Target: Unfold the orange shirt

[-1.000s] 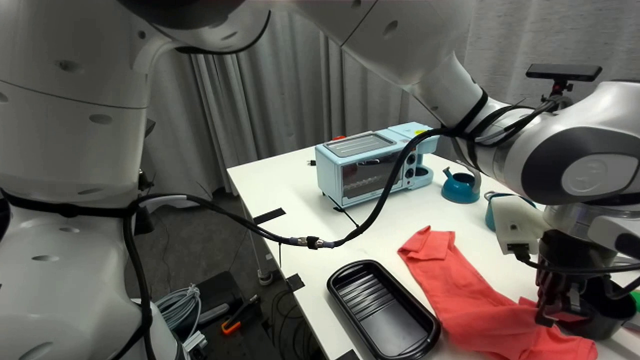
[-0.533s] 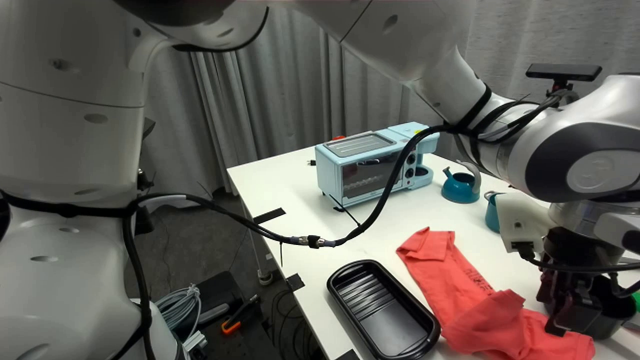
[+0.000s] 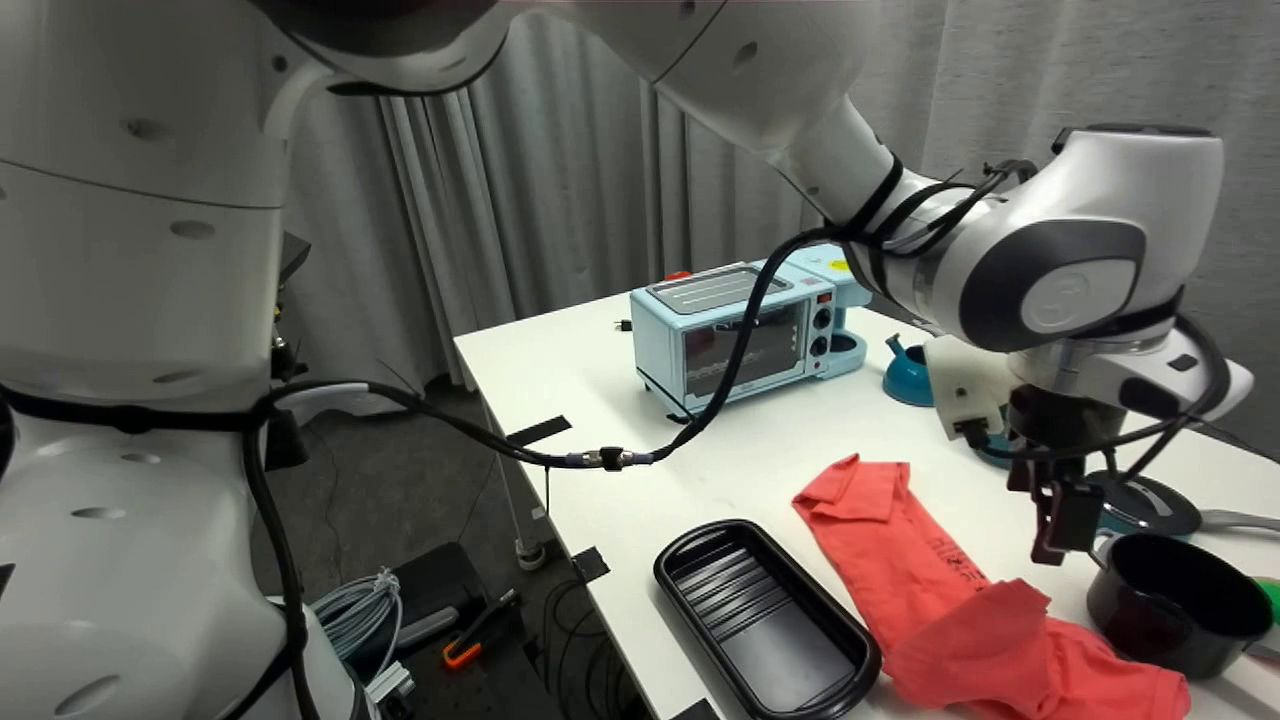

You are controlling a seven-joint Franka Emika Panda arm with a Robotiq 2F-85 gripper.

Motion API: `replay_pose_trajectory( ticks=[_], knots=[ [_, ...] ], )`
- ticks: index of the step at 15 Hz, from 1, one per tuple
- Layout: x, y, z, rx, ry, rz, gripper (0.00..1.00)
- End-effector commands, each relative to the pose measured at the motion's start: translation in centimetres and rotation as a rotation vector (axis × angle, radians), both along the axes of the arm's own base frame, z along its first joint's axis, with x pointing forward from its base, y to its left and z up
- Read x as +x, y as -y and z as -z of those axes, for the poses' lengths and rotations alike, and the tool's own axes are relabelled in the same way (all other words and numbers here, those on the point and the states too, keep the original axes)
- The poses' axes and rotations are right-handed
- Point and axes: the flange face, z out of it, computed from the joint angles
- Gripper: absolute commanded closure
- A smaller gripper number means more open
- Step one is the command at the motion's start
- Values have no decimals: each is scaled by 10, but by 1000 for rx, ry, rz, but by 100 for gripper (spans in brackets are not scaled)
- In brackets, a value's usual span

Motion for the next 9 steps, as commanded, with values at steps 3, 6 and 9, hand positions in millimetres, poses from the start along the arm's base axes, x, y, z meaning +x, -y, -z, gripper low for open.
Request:
replay_pose_trajectory(
  ticks=[3, 6, 9],
  knots=[
    [30, -70, 10, 47, 75, -91, 0],
    [43, -107, 26, 82, 90, -136, 0],
    [49, -137, 46, 102, 77, -169, 29]
  ],
)
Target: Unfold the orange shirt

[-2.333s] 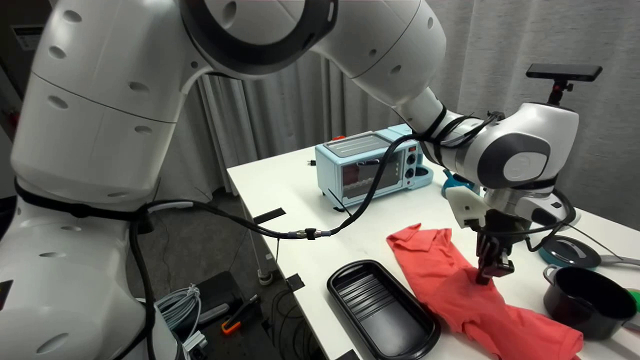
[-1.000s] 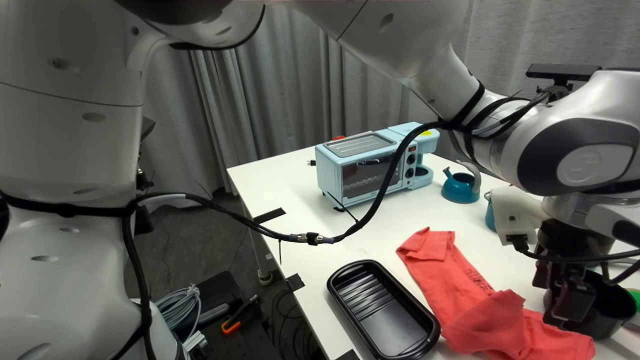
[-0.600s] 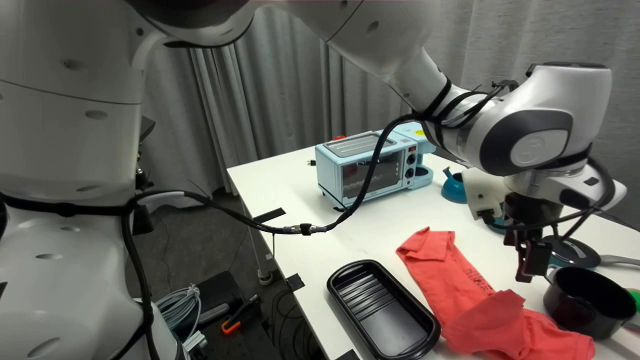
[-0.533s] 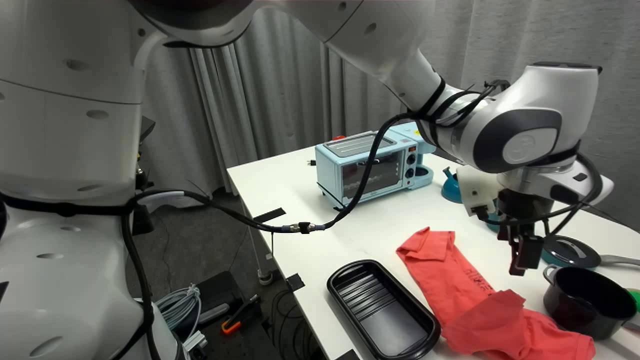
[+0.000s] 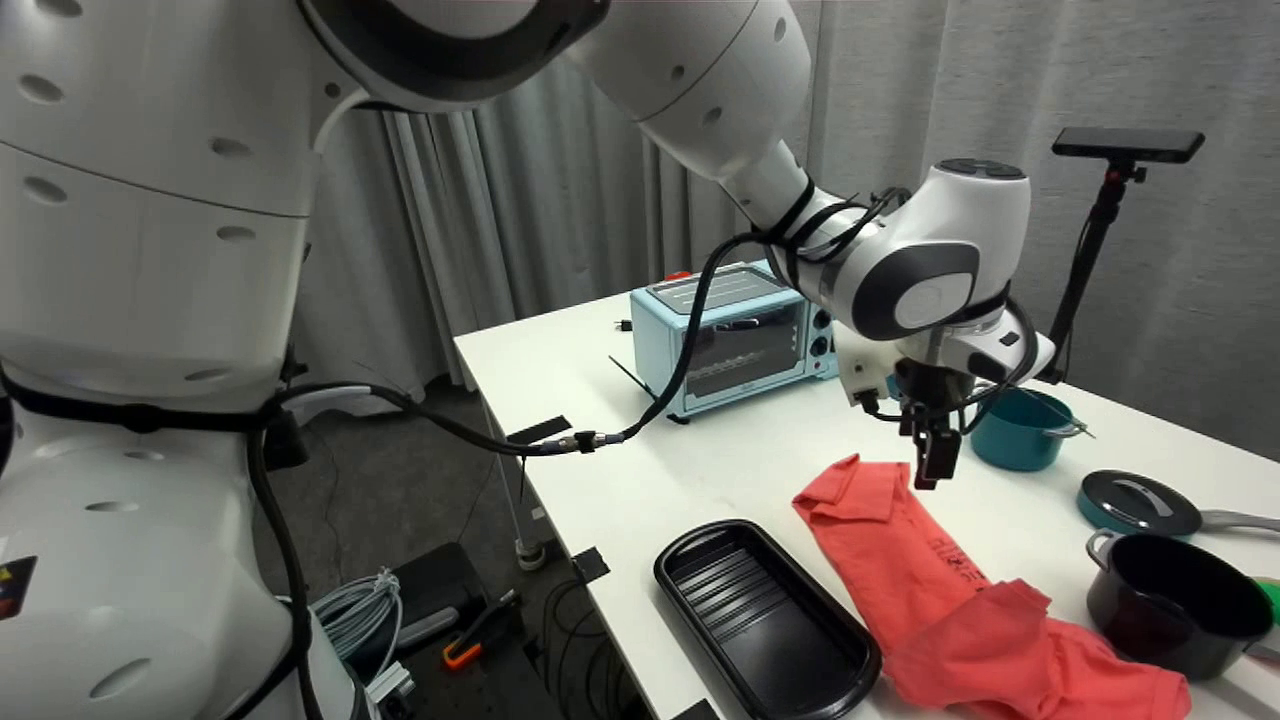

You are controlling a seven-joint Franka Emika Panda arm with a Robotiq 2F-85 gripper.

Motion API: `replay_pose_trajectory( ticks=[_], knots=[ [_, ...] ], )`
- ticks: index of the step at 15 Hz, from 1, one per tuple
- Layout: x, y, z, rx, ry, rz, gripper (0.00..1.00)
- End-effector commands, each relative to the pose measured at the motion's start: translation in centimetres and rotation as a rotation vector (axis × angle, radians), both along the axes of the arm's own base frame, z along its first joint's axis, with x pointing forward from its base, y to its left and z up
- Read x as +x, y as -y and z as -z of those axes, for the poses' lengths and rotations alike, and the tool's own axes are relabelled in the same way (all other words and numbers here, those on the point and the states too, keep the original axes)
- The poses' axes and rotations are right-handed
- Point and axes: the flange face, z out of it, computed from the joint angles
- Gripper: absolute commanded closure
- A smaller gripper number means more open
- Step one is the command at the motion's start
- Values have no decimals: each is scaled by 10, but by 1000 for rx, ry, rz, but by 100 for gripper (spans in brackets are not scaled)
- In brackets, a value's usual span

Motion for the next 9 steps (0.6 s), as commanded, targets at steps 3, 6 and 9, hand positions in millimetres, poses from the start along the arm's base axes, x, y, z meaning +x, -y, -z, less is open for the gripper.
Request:
replay_pose_trajectory(
  ticks=[3, 6, 9],
  knots=[
    [25, 3, 18, 14, -9, -52, 52],
    [37, 14, 24, 6, -12, -57, 77],
    [48, 12, 34, 14, -34, -79, 99]
  ],
)
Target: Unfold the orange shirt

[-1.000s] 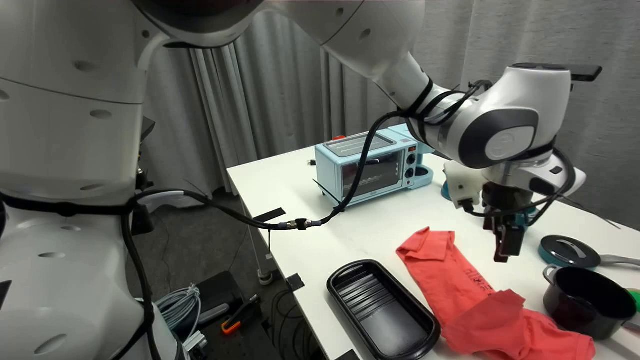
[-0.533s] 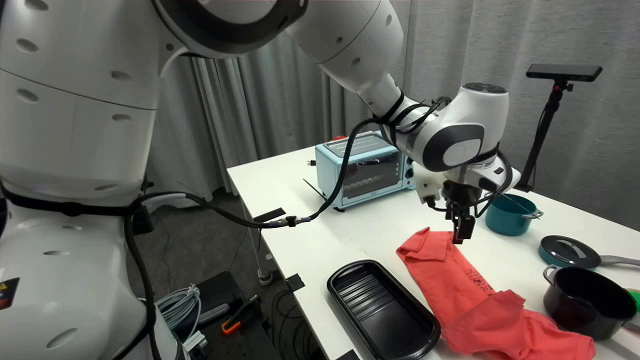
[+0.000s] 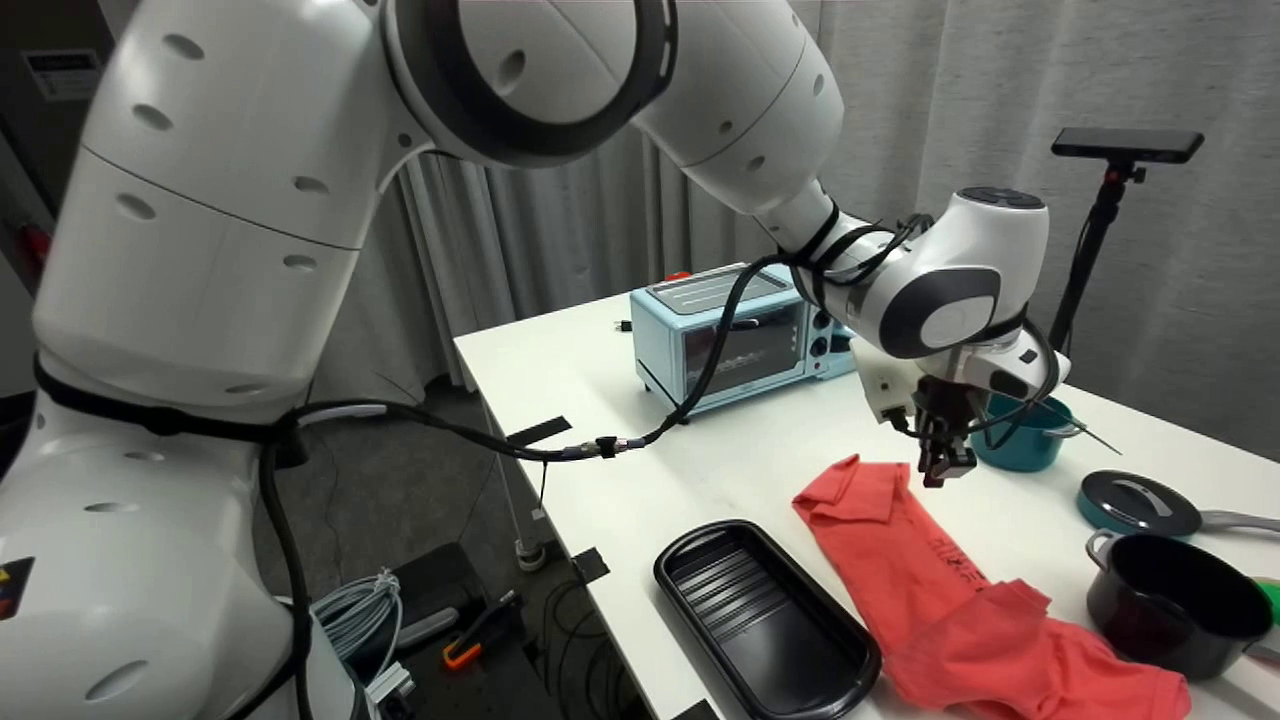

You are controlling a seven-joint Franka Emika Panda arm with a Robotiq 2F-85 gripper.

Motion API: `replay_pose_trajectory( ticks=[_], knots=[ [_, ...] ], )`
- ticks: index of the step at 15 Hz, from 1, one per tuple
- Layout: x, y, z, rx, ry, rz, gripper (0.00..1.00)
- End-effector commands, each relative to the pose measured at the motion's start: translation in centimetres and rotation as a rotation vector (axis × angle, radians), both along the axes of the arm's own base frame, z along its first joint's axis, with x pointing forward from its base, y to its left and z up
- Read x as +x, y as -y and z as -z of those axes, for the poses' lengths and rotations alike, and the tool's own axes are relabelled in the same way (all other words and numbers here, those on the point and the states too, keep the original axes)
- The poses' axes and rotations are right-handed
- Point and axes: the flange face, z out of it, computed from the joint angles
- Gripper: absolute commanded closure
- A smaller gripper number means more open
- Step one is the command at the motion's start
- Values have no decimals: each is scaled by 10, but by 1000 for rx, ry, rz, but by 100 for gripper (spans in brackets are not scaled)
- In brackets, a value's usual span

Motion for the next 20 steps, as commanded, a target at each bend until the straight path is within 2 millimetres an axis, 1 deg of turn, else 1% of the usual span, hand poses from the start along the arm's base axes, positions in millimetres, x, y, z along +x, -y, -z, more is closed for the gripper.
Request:
replay_pose_trajectory(
  ticks=[1, 4, 8, 11, 13, 16, 19, 20],
  knots=[
    [19, 0, 10, 28, -35, -39, 100],
    [23, -9, 23, 43, -82, -76, 100],
    [22, -31, 45, 60, -160, -136, 100],
    [23, -50, 63, 65, -205, -177, 100],
    [25, -67, 73, 67, -225, -205, 100],
    [29, -93, 76, 61, -227, -250, 100],
    [34, -122, 73, 50, -209, -301, 100],
    [37, -128, 70, 51, -203, -316, 100]
  ],
)
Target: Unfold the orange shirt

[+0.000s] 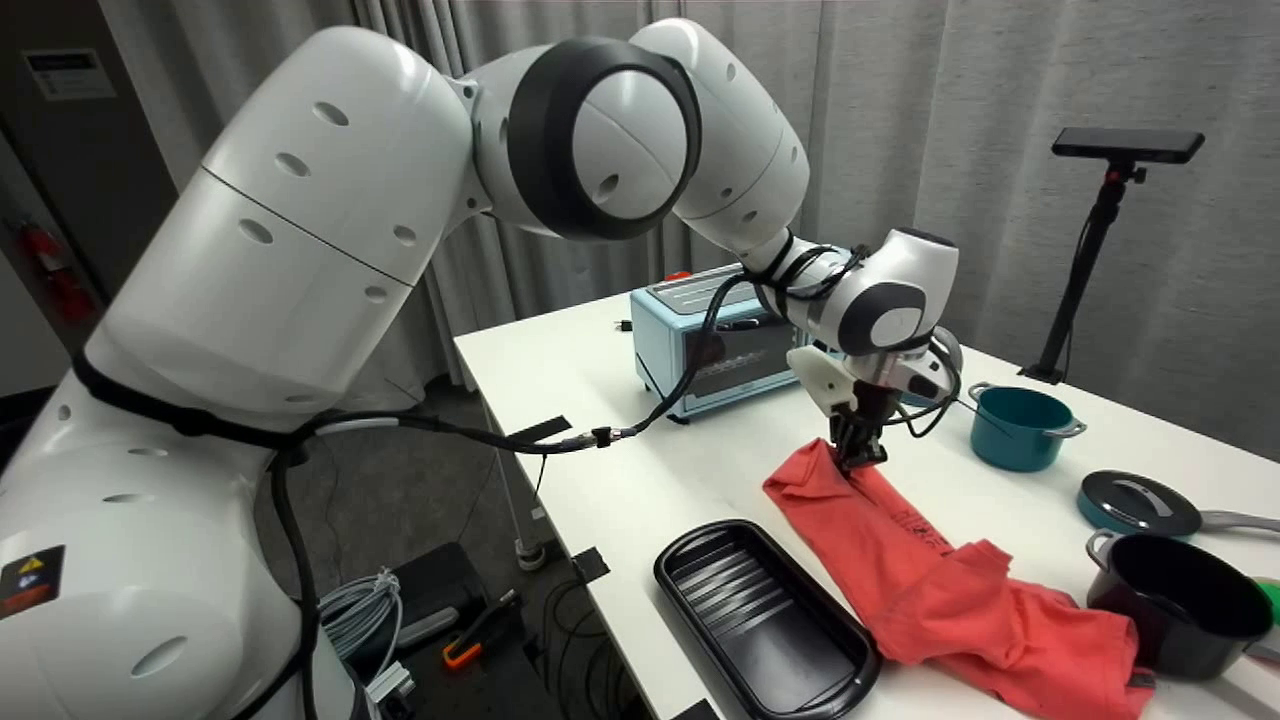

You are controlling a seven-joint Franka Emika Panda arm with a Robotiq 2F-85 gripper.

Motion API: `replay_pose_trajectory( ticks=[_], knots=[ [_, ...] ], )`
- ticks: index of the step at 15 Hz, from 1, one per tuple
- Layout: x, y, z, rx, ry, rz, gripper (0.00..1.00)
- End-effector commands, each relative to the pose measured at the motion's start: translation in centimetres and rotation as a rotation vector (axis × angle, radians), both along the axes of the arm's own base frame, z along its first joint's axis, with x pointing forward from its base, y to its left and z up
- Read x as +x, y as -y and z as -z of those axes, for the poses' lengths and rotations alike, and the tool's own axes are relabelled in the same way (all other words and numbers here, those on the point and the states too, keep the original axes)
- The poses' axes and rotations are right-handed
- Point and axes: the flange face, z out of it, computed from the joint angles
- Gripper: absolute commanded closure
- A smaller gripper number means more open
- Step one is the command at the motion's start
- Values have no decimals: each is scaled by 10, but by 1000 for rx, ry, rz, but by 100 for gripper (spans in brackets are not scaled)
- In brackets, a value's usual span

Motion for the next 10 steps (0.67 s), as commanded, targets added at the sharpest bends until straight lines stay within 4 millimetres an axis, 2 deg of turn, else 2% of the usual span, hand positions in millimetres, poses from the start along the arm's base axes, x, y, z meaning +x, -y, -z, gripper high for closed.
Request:
replay_pose_trajectory(
  ticks=[1, 4, 6, 10],
  knots=[
    [12, -32, 6, 15, 11, -72, 100],
    [15, -53, 4, 36, 26, -95, 100],
    [22, -53, -5, 49, 36, -108, 100],
    [26, -71, -6, 61, 65, -128, 100]
  ],
)
